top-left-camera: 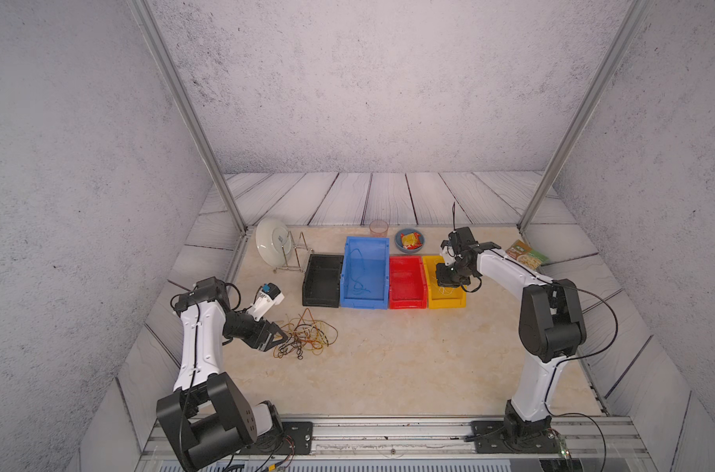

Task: Untangle and sort cables by color
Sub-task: Adjust the cable in the bin.

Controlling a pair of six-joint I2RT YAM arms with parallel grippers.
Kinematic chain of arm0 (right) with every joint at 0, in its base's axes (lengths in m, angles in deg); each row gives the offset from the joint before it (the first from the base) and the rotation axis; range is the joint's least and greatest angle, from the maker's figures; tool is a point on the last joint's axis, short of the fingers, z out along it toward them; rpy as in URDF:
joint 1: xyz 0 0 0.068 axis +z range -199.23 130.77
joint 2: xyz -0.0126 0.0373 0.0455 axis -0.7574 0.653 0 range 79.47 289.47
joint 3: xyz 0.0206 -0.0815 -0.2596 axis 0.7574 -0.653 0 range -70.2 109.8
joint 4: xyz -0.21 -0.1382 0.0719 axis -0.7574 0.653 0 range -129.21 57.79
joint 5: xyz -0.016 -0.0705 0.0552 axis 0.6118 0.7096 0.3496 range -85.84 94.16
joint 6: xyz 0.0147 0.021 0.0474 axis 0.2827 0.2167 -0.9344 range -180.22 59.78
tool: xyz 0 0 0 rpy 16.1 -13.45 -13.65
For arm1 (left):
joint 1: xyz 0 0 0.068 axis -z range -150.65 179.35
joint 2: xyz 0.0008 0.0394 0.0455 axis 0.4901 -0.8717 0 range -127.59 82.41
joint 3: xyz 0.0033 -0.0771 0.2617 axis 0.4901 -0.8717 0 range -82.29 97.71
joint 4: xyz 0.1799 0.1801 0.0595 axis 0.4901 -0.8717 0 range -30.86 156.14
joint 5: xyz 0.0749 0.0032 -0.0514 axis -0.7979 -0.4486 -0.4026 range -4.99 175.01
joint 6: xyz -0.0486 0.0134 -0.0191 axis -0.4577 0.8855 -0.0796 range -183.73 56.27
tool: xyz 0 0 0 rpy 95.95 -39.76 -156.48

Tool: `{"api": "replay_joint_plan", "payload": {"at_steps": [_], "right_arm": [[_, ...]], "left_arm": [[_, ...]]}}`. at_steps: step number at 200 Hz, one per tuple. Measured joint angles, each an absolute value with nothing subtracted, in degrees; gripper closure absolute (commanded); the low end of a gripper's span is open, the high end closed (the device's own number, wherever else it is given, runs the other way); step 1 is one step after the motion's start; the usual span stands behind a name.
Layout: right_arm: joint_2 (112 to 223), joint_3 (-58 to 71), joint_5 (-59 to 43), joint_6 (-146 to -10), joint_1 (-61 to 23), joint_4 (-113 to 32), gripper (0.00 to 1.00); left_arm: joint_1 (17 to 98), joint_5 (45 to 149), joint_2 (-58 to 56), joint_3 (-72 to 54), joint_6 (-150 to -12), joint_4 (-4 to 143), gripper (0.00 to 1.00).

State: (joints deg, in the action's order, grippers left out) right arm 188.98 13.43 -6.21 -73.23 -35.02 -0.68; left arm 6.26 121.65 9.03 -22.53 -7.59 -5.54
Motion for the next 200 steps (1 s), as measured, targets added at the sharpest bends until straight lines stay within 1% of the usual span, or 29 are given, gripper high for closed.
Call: {"api": "replay_joint_plan", "payload": {"at_steps": [20,41,84,101,118,146,152,159,162,166,200], "right_arm": [[188.98,13.65,-4.75,-72.97,-35.02,-0.62,0.65],[188.98,13.85,-3.48,-72.36,-35.02,-0.20,0.58],[188.33,16.05,-0.79,-71.11,-35.02,2.70,0.56],[186.53,17.08,0.98,-70.52,-35.02,4.10,0.52],[183.02,18.02,2.79,-70.02,-35.02,5.39,0.49],[176.15,19.25,3.87,-69.21,-35.02,6.22,0.48],[174.60,19.38,3.87,-69.17,-35.02,6.24,0.48],[172.90,19.49,3.78,-69.14,-34.99,6.24,0.47],[172.26,19.51,3.73,-69.14,-34.97,6.24,0.47],[171.28,19.53,3.63,-69.14,-34.84,6.22,0.48],[164.96,19.27,1.46,-68.42,-32.81,5.78,0.47]], "left_arm": [[6.26,121.56,8.85,-22.57,-7.66,-5.28,0.29],[6.26,121.11,8.85,-22.57,-7.68,-5.26,0.28],[6.26,118.68,8.87,-22.53,-7.05,-5.69,0.25],[6.26,117.24,8.87,-22.53,-6.50,-6.17,0.24],[6.19,115.60,8.94,-22.53,-5.78,-6.68,0.21],[5.82,113.37,9.33,-22.55,-4.82,-7.18,0.17],[5.78,113.06,9.36,-22.57,-4.66,-7.18,0.13],[5.73,112.73,9.36,-22.59,-4.36,-7.16,0.12],[5.73,112.60,9.36,-22.64,-4.55,-7.18,0.07],[5.71,112.54,9.36,-22.70,-4.18,-7.16,0.05],[5.73,112.19,9.90,-24.25,-3.33,-6.33,0.05]]}}
